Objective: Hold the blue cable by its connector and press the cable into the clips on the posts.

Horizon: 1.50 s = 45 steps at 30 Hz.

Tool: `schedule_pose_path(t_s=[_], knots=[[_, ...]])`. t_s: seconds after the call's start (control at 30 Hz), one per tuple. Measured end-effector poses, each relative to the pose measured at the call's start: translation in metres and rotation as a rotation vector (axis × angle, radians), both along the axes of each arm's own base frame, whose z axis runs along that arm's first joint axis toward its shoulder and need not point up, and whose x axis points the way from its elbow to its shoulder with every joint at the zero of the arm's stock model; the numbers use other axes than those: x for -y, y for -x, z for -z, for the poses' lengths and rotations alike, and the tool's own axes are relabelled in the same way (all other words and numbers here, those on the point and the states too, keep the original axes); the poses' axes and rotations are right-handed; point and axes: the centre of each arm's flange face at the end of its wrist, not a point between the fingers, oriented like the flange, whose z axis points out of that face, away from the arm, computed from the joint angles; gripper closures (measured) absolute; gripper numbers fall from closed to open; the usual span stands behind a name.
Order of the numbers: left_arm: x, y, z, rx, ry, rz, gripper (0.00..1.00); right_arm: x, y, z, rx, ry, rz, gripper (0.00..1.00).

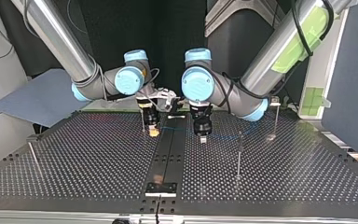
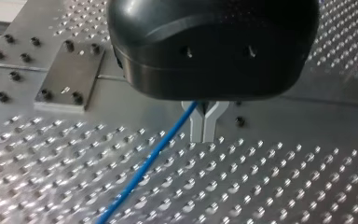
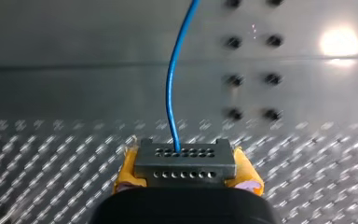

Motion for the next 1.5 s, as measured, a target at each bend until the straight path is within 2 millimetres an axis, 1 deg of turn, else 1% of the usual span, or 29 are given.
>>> schedule_pose_path(t_s=[0.2,0.33,0.43,0.5,0.67,0.83,0.97,1.07,1.3,1.5], knots=[[0.016,0.006,0.022,-0.031,-0.008,0.026,1.0,-0.005,0.02,0.023,-0.044,-0.034,0.041,1.0],[0.027,0.01,0.036,-0.046,-0.013,0.044,1.0,-0.009,0.033,0.024,-0.067,-0.034,0.067,1.0],[0.035,0.014,0.041,-0.046,-0.008,0.057,1.0,-0.012,0.042,0.021,-0.078,-0.032,0.089,1.0],[0.04,0.017,0.043,-0.044,-0.003,0.064,1.0,-0.015,0.048,0.023,-0.086,-0.038,0.1,1.0],[0.045,0.025,0.05,-0.04,0.003,0.065,1.0,-0.021,0.06,0.036,-0.103,-0.056,0.114,1.0],[0.046,0.034,0.064,-0.038,0.004,0.073,1.0,-0.028,0.071,0.053,-0.116,-0.075,0.122,1.0],[0.051,0.036,0.075,-0.03,0.003,0.083,1.0,-0.033,0.079,0.066,-0.118,-0.085,0.129,1.0],[0.057,0.037,0.089,-0.04,-0.013,0.097,1.0,-0.037,0.086,0.076,-0.12,-0.093,0.137,1.0],[0.078,0.043,0.128,-0.061,-0.03,0.133,1.0,-0.045,0.105,0.098,-0.127,-0.111,0.157,1.0],[0.091,0.049,0.161,-0.082,-0.037,0.155,1.0,-0.042,0.114,0.105,-0.112,-0.1,0.171,1.0]])
